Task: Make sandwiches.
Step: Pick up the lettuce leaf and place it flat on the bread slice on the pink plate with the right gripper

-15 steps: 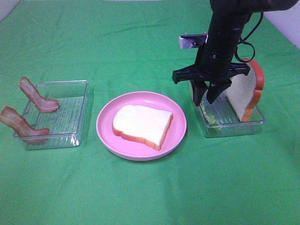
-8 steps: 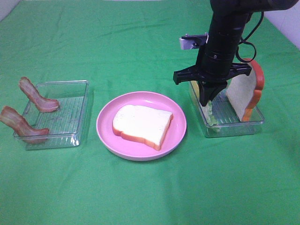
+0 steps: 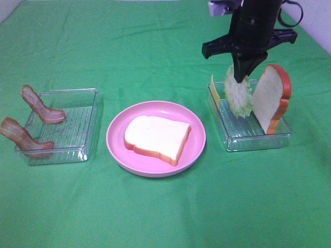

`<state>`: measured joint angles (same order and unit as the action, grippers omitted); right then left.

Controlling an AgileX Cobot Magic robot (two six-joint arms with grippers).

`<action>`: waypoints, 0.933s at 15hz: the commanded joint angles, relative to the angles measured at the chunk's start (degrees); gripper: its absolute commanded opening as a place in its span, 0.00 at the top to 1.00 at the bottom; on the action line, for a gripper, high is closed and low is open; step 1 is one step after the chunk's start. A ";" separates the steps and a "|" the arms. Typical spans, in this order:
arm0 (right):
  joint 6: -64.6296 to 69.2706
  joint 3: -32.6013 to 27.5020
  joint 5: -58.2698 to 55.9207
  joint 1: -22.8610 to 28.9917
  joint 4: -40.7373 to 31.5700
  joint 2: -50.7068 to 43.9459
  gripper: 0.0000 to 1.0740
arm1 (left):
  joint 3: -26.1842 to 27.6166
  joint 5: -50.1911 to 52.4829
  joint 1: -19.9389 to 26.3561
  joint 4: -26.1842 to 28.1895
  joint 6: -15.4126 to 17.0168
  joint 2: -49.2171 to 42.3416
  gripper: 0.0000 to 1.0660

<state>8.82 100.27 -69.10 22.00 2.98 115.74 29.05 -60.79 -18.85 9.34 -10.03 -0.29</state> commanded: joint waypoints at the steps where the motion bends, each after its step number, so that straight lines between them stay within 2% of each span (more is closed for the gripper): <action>1: 0.69 1.32 -3.32 0.06 1.55 -3.27 1.00 | -0.23 0.52 -0.29 0.17 0.00 -1.15 0.26; 5: -0.34 1.32 -3.38 0.11 -2.52 -11.40 1.00 | -0.23 0.52 -0.29 0.17 0.00 -1.15 0.26; 8: -7.33 1.32 -3.27 0.11 -15.58 -13.58 1.00 | -0.23 0.52 -0.29 0.11 0.00 -1.15 0.26; 9: -12.55 1.32 -3.21 0.17 -25.78 -13.29 1.00 | -0.23 0.52 -0.29 0.11 0.00 -1.15 0.26; 11: -17.30 1.32 -3.15 0.69 -35.70 -11.80 1.00 | -0.23 0.52 -0.29 0.06 0.00 -1.15 0.26; 14: -18.85 1.32 -1.38 6.02 -37.64 -7.51 1.00 | -0.23 0.52 -0.29 0.06 0.00 -1.15 0.26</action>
<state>-8.71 101.41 -69.84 27.62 -33.86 107.83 29.05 -60.79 -18.85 9.34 -10.03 -0.29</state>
